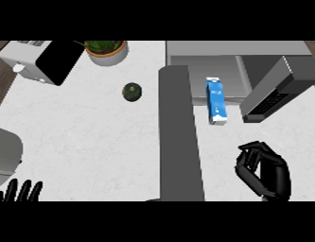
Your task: Pick up the milk, place it into the microwave and close the microwave
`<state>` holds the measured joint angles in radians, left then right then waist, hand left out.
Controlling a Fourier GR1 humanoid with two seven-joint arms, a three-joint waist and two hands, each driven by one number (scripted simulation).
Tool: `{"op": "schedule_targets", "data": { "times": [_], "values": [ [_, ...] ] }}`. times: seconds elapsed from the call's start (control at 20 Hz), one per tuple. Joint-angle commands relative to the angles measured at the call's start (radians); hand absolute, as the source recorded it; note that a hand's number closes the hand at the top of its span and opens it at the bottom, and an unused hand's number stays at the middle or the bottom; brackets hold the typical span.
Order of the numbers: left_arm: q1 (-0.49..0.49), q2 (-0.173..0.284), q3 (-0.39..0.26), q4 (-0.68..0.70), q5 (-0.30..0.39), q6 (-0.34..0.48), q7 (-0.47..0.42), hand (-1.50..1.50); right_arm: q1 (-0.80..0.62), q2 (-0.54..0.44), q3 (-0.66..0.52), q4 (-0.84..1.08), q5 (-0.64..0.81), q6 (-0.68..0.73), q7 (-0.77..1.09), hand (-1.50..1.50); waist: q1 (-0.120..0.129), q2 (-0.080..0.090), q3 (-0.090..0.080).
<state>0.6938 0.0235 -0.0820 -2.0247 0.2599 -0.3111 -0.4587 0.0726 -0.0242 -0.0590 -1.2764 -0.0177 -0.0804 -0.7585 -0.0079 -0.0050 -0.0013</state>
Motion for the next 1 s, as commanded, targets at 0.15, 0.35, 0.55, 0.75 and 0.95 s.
{"op": "schedule_targets", "data": {
  "times": [0.15,0.35,0.55,0.75,0.95],
  "values": [
    [0.0,0.007,0.02,0.015,0.02,-0.005,0.014,-1.5,0.127,0.024,0.201,-0.272,-0.143,-0.032,0.125,1.5,0.005,0.002,0.001],
    [0.105,-0.022,-0.036,-0.013,-0.045,-0.025,-0.056,-1.5,0.004,0.009,0.132,-0.261,-0.085,-0.067,0.219,1.5,0.015,0.003,0.001],
    [0.088,-0.007,-0.008,-0.033,-0.025,-0.024,-0.038,-1.5,-0.077,0.016,0.173,-0.194,0.009,-0.16,0.24,1.5,0.016,0.004,0.001],
    [0.015,-0.009,0.026,0.012,0.013,-0.003,0.011,-1.5,-0.237,0.024,0.231,-0.057,-0.013,-0.29,0.272,1.5,0.018,0.006,0.001],
    [-0.002,0.006,0.052,0.08,-0.006,-0.043,-0.05,-1.5,-0.392,0.024,0.161,0.155,0.005,-0.326,0.243,1.5,0.026,0.008,0.002]
  ]
}}
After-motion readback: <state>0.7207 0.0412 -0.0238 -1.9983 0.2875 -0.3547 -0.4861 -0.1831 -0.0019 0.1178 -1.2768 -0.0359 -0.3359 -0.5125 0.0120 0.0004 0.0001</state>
